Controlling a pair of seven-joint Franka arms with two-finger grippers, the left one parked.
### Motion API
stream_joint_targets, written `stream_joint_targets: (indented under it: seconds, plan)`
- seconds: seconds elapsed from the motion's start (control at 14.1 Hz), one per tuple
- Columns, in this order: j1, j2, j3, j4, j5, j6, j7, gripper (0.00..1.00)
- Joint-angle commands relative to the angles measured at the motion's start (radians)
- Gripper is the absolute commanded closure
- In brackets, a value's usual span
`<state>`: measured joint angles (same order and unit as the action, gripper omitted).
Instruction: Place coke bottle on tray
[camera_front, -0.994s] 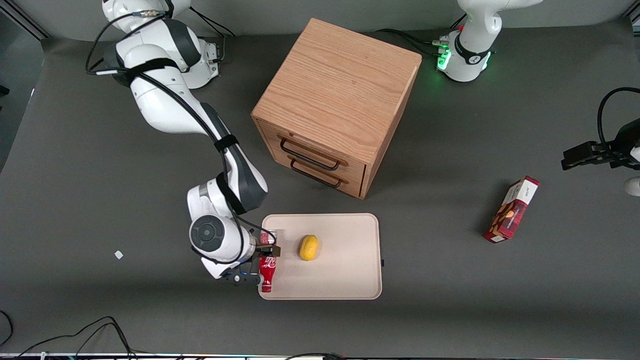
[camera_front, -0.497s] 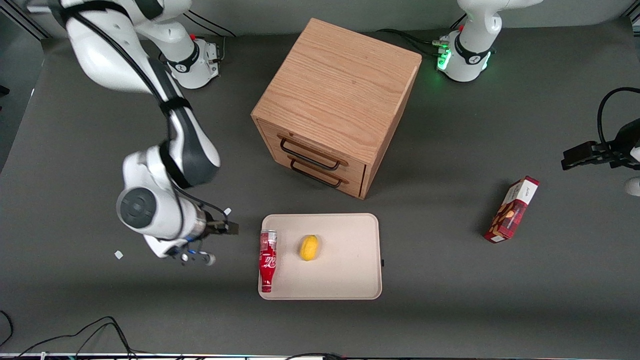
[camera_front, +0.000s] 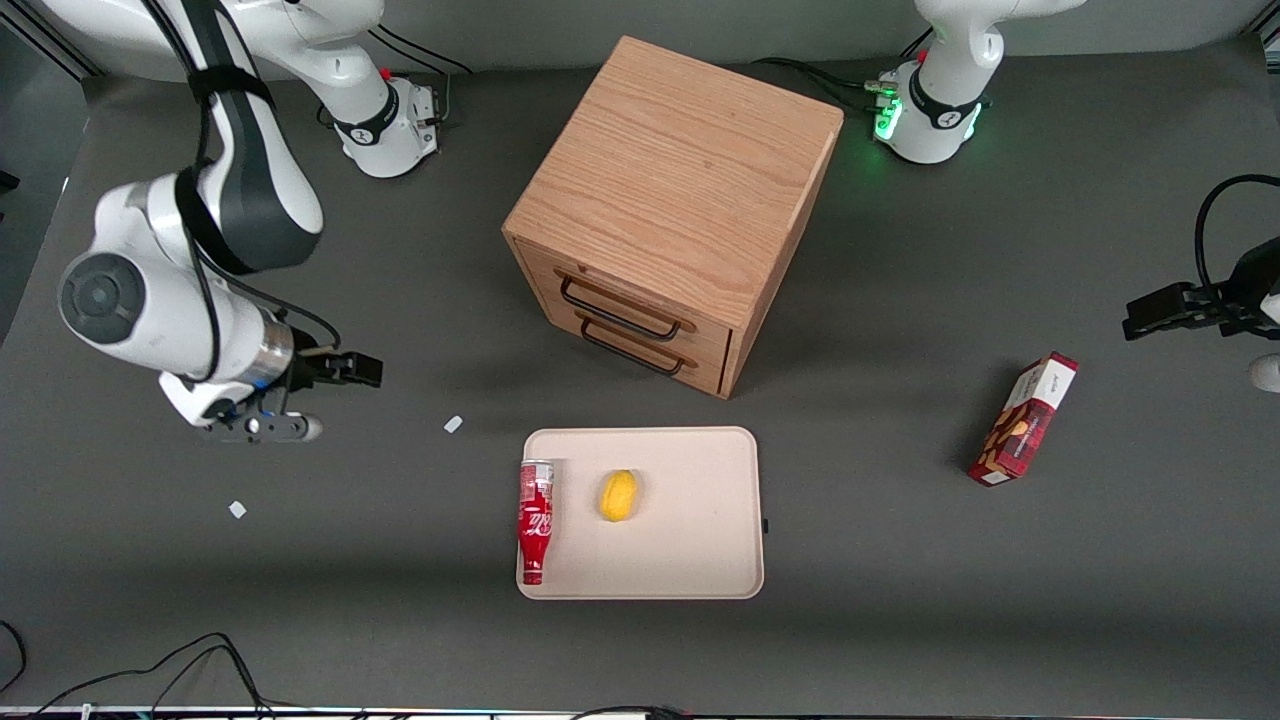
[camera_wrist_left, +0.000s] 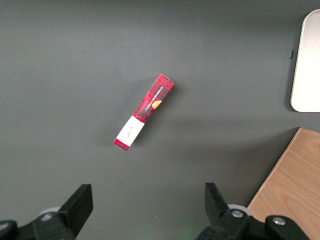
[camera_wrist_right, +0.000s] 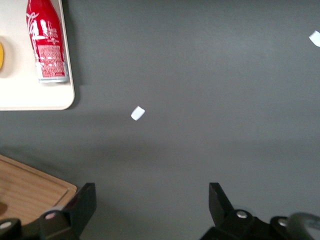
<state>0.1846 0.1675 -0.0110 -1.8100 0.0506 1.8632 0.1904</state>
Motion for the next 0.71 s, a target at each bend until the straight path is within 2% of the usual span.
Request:
stream_joint_targets:
  seconds: [0.0,0.21,0.64]
  plan:
    - [-0.029,-0.169,0.003,-0.161,-0.015,0.033,-0.028,0.0]
    - [-0.066,-0.259,0.008,-0.218,-0.012,0.031,-0.028,0.0]
    - [-0.031,-0.316,-0.09,-0.187,0.017,-0.024,-0.028,0.0]
